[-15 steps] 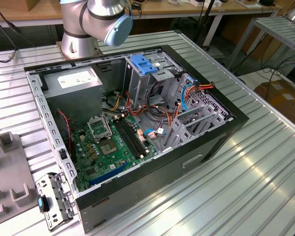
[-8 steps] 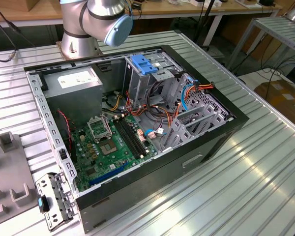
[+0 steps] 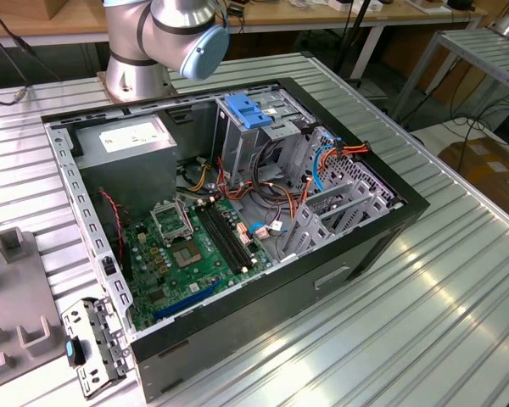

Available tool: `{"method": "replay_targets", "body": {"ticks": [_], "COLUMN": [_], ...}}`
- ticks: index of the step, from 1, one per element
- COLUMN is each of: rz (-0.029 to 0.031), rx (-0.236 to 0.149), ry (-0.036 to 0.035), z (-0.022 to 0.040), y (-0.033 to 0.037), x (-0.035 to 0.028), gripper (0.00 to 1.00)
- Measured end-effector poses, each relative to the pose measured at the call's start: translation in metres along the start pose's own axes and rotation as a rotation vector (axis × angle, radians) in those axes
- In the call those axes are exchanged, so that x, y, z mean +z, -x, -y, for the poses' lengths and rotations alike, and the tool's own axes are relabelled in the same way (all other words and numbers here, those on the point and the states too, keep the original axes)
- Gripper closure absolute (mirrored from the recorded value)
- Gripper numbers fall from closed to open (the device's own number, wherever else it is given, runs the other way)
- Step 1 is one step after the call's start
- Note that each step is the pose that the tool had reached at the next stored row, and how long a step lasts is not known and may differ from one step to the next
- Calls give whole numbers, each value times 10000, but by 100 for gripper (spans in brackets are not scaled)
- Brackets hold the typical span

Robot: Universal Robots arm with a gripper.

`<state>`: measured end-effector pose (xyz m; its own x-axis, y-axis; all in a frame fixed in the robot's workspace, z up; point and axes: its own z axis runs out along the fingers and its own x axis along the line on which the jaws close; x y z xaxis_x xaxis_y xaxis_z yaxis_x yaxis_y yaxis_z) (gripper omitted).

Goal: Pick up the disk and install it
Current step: 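Pick up the disk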

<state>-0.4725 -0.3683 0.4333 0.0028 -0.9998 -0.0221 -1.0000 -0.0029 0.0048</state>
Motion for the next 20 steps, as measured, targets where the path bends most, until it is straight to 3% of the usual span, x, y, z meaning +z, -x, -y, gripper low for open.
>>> {"method": "replay_targets", "body": {"ticks": [7, 20], "rz": [1, 6], "rx": [0, 1], "ry": [13, 16], "z": [1, 0], "y": [1, 1], "x": [-32, -34], "gripper": [63, 63]}}
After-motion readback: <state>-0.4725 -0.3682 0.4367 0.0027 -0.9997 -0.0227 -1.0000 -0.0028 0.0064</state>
